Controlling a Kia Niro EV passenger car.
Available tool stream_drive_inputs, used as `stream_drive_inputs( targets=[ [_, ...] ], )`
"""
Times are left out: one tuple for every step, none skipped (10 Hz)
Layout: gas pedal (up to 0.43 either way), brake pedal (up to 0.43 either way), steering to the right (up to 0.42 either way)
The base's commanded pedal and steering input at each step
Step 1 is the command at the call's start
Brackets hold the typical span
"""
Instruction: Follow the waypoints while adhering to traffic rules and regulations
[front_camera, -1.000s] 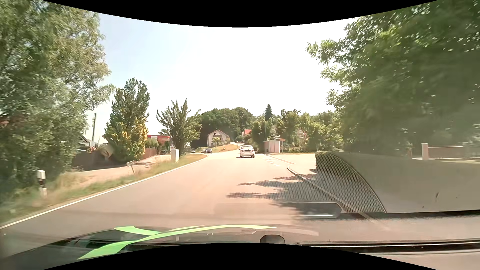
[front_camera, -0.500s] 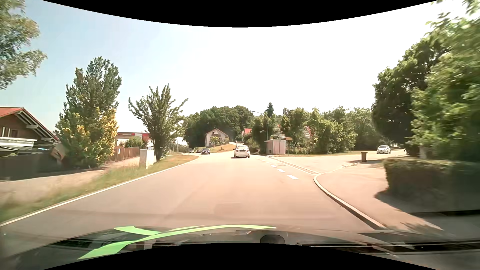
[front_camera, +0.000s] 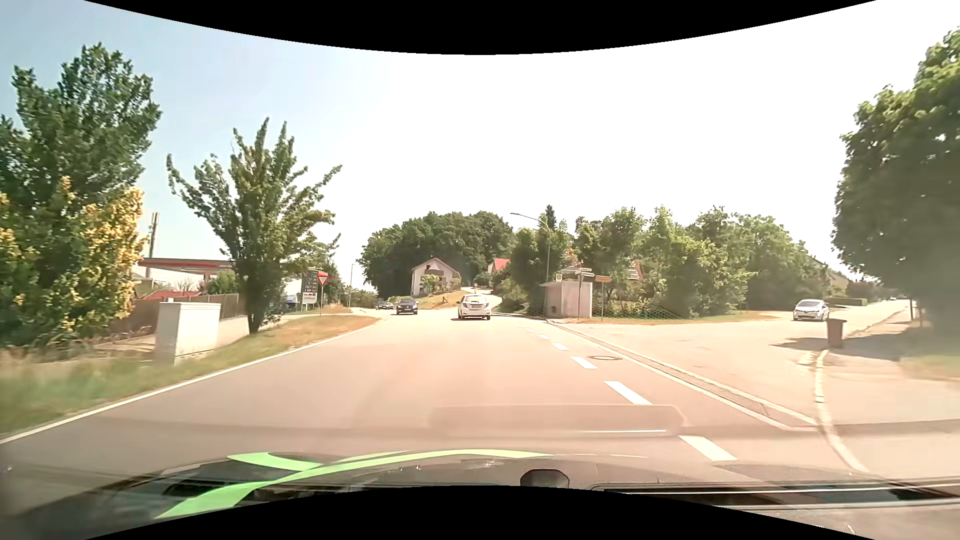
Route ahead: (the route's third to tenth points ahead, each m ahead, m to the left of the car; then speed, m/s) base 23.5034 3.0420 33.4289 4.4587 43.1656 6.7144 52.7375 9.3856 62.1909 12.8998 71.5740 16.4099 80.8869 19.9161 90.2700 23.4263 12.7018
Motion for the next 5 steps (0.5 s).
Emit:
stream_drive_inputs(
  targets=[
    [0.15,0.0,-0.018],
    [0.157,0.0,-0.021],
    [0.169,0.0,-0.023],
    [0.169,0.0,-0.024],
    [0.177,0.0,-0.024]
  ],
)
